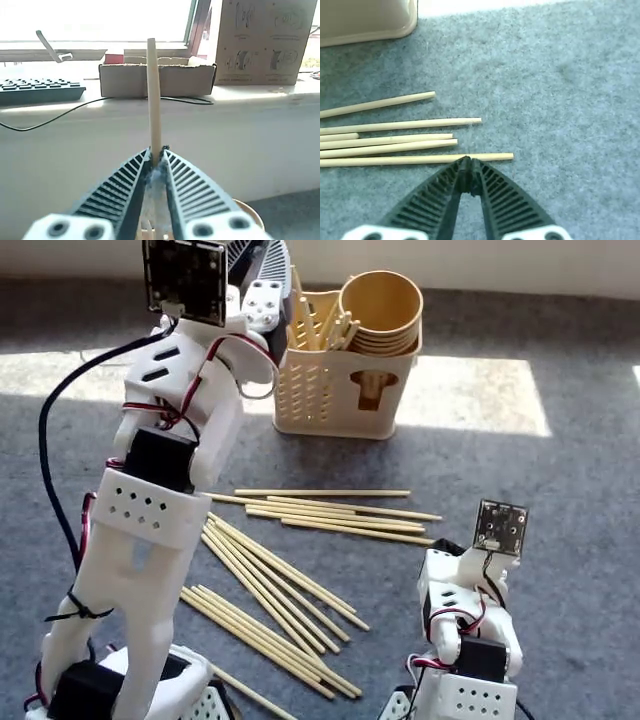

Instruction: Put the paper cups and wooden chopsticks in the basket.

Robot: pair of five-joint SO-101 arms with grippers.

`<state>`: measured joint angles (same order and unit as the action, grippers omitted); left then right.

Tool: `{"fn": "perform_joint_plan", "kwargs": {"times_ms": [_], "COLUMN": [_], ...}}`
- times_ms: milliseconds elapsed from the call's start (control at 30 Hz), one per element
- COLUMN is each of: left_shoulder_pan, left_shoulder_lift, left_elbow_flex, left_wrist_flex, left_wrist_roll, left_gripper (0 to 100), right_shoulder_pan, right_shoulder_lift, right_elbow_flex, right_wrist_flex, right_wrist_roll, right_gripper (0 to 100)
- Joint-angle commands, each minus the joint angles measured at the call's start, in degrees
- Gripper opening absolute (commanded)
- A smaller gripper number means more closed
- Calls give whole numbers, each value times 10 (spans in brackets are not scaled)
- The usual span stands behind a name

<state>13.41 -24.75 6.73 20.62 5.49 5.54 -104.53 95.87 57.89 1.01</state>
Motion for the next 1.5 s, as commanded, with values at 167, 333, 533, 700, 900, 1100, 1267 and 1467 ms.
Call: {"fn": "perform_joint_plan", "kwargs": {"times_ms": [167, 333, 533, 700, 900, 1100, 1267, 1467], "left_shoulder_pan": [8, 7, -15, -39, -47, -48, -48, -55], "left_shoulder_lift": [1, 86, 174, 202, 198, 198, 196, 196], "left_elbow_flex": [-31, -87, -143, -141, -116, -116, -119, -146], "left_wrist_flex": [-100, -100, -98, -89, -12, 52, 76, 144], "left_wrist_roll": [6, 6, 6, 7, 7, 7, 6, 4], "left_gripper": [7, 7, 7, 7, 56, 95, 95, 95], "right_shoulder_pan": [6, 6, 6, 6, 6, 6, 6, 6], "right_shoulder_lift": [-7, -7, -7, -7, -7, -7, -7, -7], "right_elbow_flex": [68, 68, 68, 68, 68, 68, 68, 68], "right_wrist_flex": [3, 3, 3, 3, 3, 3, 3, 3], "right_wrist_roll": [-3, -3, -3, -3, -3, -3, -3, -3], "right_gripper": [6, 6, 6, 6, 6, 6, 6, 6]}}
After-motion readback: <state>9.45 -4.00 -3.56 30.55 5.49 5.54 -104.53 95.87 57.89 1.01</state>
